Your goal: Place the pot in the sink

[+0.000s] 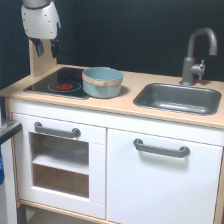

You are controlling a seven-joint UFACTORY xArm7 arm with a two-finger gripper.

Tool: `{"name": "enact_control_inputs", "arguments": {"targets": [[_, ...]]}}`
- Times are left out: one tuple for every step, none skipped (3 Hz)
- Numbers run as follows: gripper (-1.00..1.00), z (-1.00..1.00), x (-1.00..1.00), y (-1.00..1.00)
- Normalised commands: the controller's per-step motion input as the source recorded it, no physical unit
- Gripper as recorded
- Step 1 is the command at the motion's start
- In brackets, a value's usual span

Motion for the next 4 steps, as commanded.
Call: {"name": "enact_control_inputs", "arguments": {"targets": [[1.0,-0.03,0.92,0.04],[1.0,-0.05,0.93,0.19],[1.0,-0.26,0.85,0.45],[1.0,-0.51,0.48,0.31]]}}
